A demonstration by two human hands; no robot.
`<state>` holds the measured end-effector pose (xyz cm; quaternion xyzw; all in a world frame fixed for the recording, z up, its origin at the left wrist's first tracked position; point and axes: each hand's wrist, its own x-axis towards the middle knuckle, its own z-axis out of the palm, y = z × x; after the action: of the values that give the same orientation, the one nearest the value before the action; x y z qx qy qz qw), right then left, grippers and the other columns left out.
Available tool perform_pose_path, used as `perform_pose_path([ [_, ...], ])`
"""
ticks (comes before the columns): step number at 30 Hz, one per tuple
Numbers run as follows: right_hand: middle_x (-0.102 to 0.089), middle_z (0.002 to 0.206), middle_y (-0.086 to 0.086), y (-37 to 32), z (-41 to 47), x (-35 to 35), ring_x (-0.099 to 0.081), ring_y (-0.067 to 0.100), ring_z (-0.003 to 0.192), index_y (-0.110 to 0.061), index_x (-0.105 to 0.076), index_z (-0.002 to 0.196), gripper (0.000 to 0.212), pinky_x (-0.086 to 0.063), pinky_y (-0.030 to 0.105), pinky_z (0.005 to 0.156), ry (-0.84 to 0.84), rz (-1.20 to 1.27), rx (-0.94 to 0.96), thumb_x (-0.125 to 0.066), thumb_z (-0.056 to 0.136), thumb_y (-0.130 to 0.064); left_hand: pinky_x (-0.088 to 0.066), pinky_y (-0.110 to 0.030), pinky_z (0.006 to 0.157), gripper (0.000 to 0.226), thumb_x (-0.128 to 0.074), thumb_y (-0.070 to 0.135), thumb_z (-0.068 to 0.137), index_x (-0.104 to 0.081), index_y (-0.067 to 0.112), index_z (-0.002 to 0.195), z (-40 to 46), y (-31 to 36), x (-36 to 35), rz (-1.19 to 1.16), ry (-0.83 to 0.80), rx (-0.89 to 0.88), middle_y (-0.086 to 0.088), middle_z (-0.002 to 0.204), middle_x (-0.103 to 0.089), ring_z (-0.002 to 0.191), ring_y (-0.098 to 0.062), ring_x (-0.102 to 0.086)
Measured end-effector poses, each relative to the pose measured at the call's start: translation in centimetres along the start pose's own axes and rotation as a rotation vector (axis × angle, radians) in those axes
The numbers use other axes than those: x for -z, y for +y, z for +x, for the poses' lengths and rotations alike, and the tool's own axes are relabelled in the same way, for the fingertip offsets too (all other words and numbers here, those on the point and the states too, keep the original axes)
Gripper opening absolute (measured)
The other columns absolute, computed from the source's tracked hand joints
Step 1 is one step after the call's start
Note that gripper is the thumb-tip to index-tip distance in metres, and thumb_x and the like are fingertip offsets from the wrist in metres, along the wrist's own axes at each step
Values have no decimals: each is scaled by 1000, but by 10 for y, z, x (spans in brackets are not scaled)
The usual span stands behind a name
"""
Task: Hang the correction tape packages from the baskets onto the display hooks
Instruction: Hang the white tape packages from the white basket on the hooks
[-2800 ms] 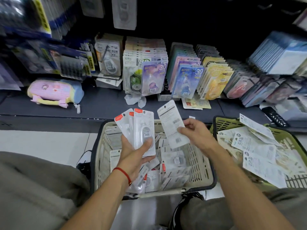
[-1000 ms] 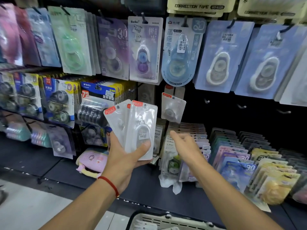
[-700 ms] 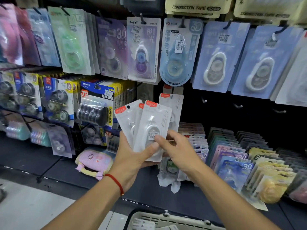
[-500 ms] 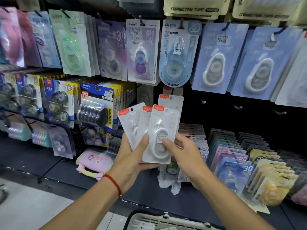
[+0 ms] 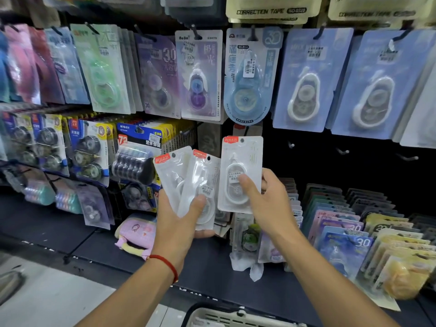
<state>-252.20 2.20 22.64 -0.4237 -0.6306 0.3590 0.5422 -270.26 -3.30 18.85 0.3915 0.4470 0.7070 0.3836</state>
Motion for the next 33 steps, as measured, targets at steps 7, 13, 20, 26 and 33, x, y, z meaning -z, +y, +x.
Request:
perform_pose_path([
  [7,-80,94,-15,-4,8,2,-75,4,86,-27,-69,114,26,-60,28,75,81,6,-9,-71,97,-46,-65,-47,60,47,-78,22,95,-52,39,130,-1,4,-2,39,46,-18,16,117,-70,103,-14,-74],
  [13,-79,89,-15,-2,8,6,-74,3,79,-32,-67,105,25,-52,19,59,39,-82,23,-70,94,-54,-64,-43,56,45,-78,23,95,-52,37,129,-1,5,-2,62,117,-79,21,111,-69,98,-8,-74],
  [20,-53,132,-7,6,2,4,-58,14,116,-24,-50,142,52,-50,37,95,20,-433,-91,-57,101,-56,-64,-41,53,43,-79,25,93,-52,48,116,-6,12,-6,104,161,-182,25,111,-67,97,-7,-73],
  [26,-77,104,-22,-4,-11,-11,-71,-5,97,-32,-74,113,20,-56,27,86,-377,-87,-60,-64,103,-46,-63,-45,59,57,-81,37,82,-51,29,130,-14,14,-22,-39,0,-42,3,120,-73,98,-23,-78],
  [33,-77,114,-8,1,-8,-8,-72,9,105,-28,-68,121,20,-59,42,94,-92,77,-45,-67,101,-32,-65,-46,64,34,-70,25,95,-57,42,122,-10,6,-20,-30,-17,-28,8,118,-72,98,-23,-78],
])
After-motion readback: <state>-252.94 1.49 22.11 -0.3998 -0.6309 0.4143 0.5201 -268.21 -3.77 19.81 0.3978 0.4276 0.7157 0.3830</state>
